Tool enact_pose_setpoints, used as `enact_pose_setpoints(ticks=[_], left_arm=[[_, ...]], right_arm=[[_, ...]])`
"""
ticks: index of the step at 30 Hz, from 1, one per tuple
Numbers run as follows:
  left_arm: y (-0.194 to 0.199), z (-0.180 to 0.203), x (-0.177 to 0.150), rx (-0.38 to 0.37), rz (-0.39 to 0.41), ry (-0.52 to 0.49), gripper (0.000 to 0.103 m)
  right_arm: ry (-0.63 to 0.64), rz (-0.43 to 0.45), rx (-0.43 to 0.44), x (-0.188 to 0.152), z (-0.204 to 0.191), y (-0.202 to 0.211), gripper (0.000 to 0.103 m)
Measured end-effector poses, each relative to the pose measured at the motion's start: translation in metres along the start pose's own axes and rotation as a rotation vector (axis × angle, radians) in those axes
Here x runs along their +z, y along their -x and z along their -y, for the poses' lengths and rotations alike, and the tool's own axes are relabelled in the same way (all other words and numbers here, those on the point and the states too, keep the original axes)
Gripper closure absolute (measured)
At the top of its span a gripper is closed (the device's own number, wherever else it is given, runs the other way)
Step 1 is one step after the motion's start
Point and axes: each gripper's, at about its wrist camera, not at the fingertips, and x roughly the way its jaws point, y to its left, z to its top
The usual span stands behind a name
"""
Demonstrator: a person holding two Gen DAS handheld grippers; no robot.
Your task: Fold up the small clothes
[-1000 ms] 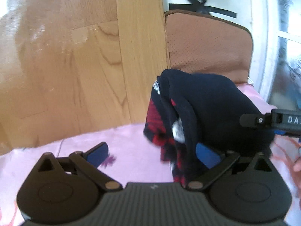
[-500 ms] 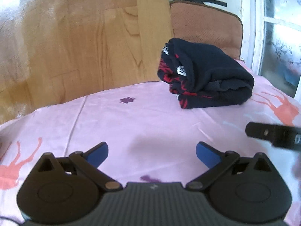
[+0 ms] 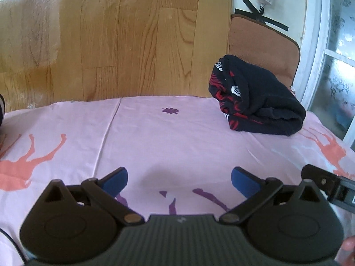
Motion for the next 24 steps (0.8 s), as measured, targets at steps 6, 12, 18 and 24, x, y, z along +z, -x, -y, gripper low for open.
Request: enact_pose_setpoints(ticks=[6,12,18,24], left_arm=[[0.0004,0.0008,-0.0007,0.011,0.0,-0.003,0.0],[-0.0009,-0.0006,-0.0001,0.025,-0.01,0.005,0.0],[-0.0001,0.0003,-0.0005,0.042,-0.003,-0.001,0.0],[0.0005,0.0029,-0.0009,0.054,-0.005,-0.031,0.0]], right_arm=[[-0.015,0.019,-0.009,-0.0008,0.0011,0.0027,0.0],[-0.012,0.032,-0.017,-0.002,-0.001,0.0057,0.0],[-0.027,0.031,-0.01,-0.0022,0.0009,0.0057,0.0],[-0.047,0.029,-0.011,-0.0028,0.0025,0.0058,0.0]])
